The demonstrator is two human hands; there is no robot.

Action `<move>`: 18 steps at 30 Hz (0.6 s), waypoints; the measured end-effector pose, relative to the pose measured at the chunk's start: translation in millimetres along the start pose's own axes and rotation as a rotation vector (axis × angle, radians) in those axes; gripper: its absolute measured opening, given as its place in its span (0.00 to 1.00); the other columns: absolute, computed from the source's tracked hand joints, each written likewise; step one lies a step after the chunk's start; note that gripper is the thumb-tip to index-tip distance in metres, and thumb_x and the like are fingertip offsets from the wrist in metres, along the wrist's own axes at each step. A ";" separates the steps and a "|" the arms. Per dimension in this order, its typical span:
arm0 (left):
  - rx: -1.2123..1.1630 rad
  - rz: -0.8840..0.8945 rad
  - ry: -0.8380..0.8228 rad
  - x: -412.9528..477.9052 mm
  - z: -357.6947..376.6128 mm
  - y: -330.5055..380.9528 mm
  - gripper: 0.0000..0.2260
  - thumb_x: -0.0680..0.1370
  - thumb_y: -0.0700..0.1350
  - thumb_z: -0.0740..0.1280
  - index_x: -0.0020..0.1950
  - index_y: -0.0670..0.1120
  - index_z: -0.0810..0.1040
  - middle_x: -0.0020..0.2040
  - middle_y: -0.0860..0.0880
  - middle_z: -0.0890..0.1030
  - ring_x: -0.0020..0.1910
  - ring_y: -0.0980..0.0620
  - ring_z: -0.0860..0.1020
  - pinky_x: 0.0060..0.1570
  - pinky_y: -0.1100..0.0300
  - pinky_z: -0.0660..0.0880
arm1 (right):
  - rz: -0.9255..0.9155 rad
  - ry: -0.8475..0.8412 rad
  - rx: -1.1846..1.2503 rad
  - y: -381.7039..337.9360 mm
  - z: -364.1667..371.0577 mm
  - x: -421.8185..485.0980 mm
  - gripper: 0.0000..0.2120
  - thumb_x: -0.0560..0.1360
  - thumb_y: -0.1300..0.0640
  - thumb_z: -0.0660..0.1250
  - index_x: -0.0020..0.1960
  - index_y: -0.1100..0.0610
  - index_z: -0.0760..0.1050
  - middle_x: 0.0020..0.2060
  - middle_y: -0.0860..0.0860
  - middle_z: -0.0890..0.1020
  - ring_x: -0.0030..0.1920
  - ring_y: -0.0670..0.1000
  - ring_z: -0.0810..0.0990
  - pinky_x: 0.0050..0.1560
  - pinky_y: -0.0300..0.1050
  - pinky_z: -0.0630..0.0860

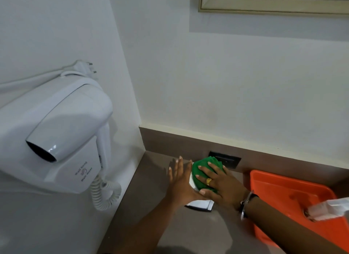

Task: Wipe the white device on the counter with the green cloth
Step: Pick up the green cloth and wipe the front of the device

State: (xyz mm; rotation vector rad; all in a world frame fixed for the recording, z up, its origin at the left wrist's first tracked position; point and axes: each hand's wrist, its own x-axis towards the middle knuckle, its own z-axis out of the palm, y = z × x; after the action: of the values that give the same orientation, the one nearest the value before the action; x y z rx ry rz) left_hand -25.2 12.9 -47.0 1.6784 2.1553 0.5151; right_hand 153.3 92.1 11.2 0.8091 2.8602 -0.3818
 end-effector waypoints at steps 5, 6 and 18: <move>0.058 -0.027 0.014 2.4 -2.0 3.8 0.62 0.52 0.86 0.54 0.77 0.56 0.42 0.80 0.45 0.38 0.77 0.46 0.34 0.74 0.39 0.37 | 0.120 0.041 0.131 5.5 2.3 -4.5 0.36 0.73 0.28 0.41 0.77 0.41 0.55 0.80 0.43 0.50 0.80 0.51 0.40 0.79 0.56 0.50; 0.065 -0.031 0.012 1.9 -1.5 4.0 0.62 0.51 0.86 0.55 0.77 0.57 0.42 0.80 0.45 0.38 0.78 0.46 0.34 0.74 0.39 0.37 | 0.165 0.066 0.164 4.0 4.2 -4.3 0.35 0.74 0.29 0.43 0.78 0.42 0.55 0.80 0.43 0.49 0.80 0.51 0.40 0.79 0.55 0.51; 0.081 -0.074 0.000 0.9 -2.0 3.9 0.64 0.48 0.87 0.54 0.76 0.57 0.42 0.80 0.44 0.40 0.78 0.43 0.37 0.73 0.36 0.39 | 0.632 0.302 1.192 -6.8 6.0 3.7 0.24 0.75 0.32 0.54 0.61 0.46 0.74 0.59 0.51 0.81 0.53 0.47 0.80 0.52 0.42 0.73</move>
State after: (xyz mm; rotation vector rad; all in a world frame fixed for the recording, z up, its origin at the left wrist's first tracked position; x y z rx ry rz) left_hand -23.1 14.5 -43.4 1.6330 2.2564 0.4117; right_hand 147.0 86.6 6.1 1.9440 2.1323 -2.0155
